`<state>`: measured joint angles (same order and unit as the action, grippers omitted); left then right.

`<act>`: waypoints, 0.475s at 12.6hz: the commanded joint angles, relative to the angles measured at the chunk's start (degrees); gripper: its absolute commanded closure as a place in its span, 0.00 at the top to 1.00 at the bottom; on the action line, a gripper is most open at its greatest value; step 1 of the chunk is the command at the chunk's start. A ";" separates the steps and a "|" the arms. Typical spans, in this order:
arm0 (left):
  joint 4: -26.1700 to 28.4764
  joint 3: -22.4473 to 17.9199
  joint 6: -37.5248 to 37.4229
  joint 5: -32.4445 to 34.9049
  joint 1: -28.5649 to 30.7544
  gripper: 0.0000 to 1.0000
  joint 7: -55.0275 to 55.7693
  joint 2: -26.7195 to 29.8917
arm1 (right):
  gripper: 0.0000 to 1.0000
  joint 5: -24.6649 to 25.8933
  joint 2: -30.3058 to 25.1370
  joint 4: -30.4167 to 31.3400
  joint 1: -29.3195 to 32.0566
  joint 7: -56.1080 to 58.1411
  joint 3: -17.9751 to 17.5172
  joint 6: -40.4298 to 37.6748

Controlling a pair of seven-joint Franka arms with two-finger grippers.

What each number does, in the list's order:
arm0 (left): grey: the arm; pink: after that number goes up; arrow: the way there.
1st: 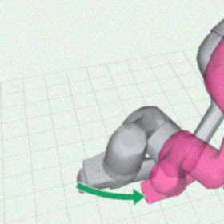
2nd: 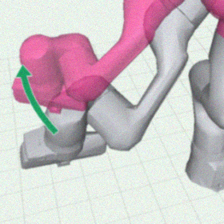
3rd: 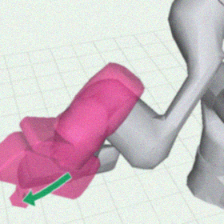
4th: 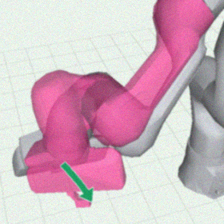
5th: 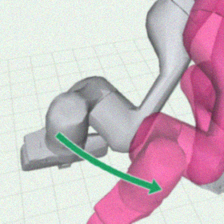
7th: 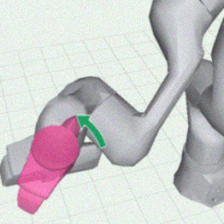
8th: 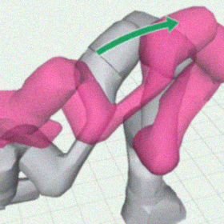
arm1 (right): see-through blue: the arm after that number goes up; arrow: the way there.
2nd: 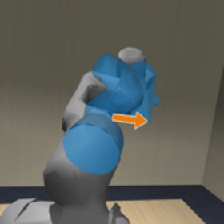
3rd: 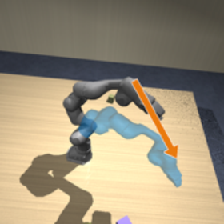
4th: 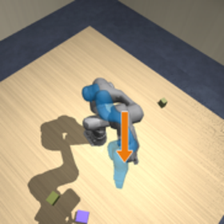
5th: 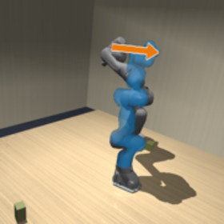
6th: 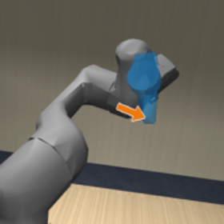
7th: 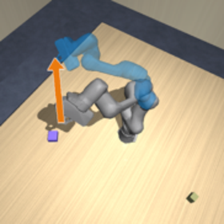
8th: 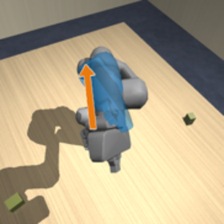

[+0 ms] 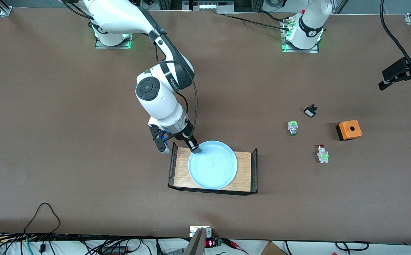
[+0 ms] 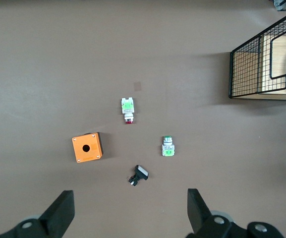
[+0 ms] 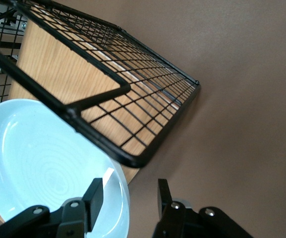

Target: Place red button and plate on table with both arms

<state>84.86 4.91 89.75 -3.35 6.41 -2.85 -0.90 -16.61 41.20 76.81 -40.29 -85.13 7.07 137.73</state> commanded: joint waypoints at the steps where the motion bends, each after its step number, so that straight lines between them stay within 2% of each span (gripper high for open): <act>1: 0.13 -1.21 0.07 3.34 -2.01 1.00 -1.02 0.28 | 0.51 0.53 1.25 -1.67 -0.40 -1.18 0.14 0.17; 2: 0.13 -1.48 0.07 4.31 -2.19 1.00 -1.02 0.28 | 0.50 0.53 1.25 -1.67 -0.40 -1.18 0.14 0.17; 4: 0.22 -2.18 0.16 5.37 -2.10 1.00 -1.11 0.02 | 0.38 0.53 1.16 -1.58 -0.40 -1.09 0.14 0.25; 6: 0.22 -2.10 -0.01 5.38 -1.66 1.00 -0.76 0.02 | 0.16 0.61 1.16 -1.67 -0.40 -0.48 0.14 0.25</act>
<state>84.99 3.42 89.76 0.51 5.24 -2.85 -1.07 -16.61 41.47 76.81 -40.46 -85.13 7.07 137.82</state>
